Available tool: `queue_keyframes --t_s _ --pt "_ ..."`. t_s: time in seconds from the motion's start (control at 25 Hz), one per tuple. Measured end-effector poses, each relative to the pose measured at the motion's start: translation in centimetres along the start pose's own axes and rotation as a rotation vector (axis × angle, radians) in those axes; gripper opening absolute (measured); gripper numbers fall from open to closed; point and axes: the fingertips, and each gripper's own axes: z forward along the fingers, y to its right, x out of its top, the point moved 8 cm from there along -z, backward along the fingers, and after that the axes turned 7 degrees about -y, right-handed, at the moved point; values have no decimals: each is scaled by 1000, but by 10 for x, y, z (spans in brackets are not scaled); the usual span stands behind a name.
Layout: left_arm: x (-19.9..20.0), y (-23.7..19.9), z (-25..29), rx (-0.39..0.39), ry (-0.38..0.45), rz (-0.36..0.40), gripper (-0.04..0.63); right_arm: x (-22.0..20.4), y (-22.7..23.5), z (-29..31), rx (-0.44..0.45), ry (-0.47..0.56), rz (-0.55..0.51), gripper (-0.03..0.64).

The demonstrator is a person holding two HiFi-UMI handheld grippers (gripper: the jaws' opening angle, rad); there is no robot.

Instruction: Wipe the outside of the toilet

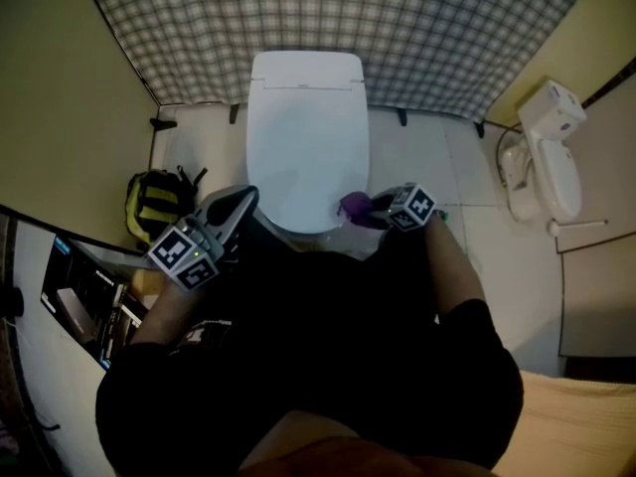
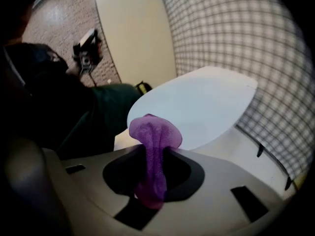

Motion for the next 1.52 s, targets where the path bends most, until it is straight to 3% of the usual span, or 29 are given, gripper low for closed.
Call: queue_keyframes --t_s 0.2,0.4,0.56,0.76,1.24,1.36,1.52 --pt "1 -16 -17 55 3 -6 -8 41 68 -80 -151 326 216 95" --pt "-4 -45 -41 147 -5 -24 -8 112 119 -102 -310 408 195 95" --pt "-12 -75 -59 221 -18 -36 -8 180 154 -91 -416 389 156 95" --pt "-25 -111 -82 300 -32 -73 -8 262 194 -60 -479 357 162 95" --pt "-57 -197 -151 453 -61 -235 -8 426 270 91 -571 163 20 95" --pt "-63 -214 -169 476 -58 -289 -8 466 275 127 -550 124 10 96" --pt "-68 -247 -179 496 -43 -297 -8 507 294 165 -597 69 -18 96"
